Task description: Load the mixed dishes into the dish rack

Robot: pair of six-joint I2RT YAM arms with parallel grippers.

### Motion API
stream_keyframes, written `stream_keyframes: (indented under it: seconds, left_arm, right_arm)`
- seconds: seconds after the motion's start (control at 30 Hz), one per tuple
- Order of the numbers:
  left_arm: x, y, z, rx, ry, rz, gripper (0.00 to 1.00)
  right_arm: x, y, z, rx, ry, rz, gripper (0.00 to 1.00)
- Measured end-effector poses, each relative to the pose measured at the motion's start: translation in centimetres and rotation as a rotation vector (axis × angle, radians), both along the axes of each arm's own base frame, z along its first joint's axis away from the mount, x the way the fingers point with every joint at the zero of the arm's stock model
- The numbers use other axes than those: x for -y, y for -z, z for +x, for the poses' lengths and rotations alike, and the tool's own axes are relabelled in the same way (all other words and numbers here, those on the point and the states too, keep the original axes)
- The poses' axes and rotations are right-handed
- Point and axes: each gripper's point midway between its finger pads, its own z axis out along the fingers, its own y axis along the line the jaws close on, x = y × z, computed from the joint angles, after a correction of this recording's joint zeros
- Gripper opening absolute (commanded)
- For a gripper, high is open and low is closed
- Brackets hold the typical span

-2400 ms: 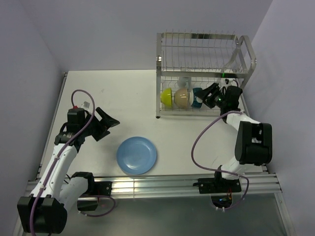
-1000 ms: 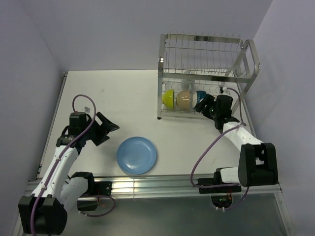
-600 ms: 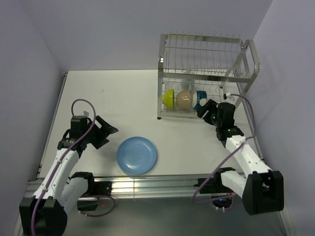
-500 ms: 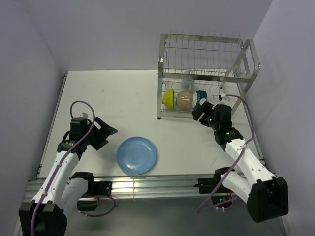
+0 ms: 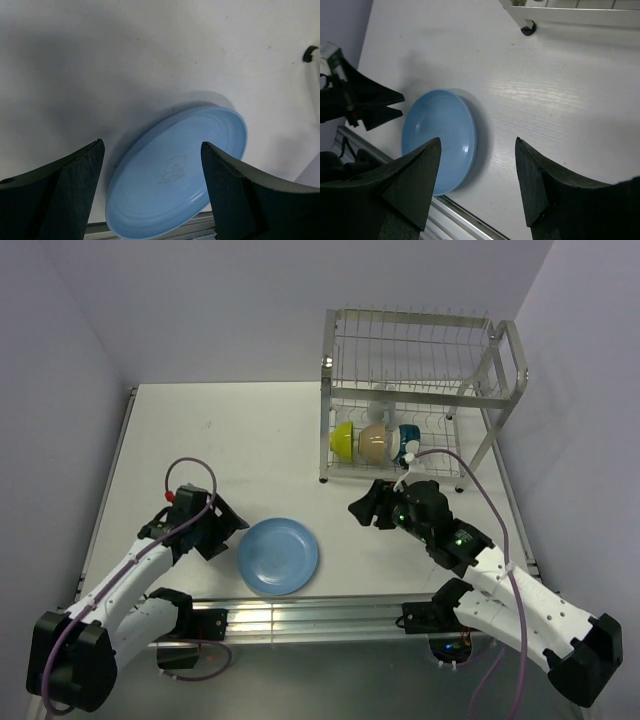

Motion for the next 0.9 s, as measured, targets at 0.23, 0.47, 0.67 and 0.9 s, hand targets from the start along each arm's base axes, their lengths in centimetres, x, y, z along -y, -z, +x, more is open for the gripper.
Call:
stream_keyframes:
  seconds: [0.23, 0.47, 0.67, 0.9]
  left_arm:
    - [1.0, 3.2, -2.3, -0.09, 0.011, 0.069, 0.8]
    - [2.2, 3.5, -2.1, -0.075, 0.009, 0.069, 0.65]
    - [3.3, 4.3, -2.0, -0.071, 0.026, 0.057, 0.35]
    - [5.1, 4.6, -1.5, -0.032, 0.056, -0.02, 0.05]
  right_arm:
    - [-0.4, -1.6, -1.4, 0.039, -0.026, 0.042, 0.68]
    - [0.1, -2.6, -2.1, 0.067, -0.029, 0.063, 0.68]
    - [0.9, -2.6, -2.5, 0.072, -0.017, 0.049, 0.68]
    - [1.3, -2.0, -2.7, 0.06, -0.017, 0.018, 0.68]
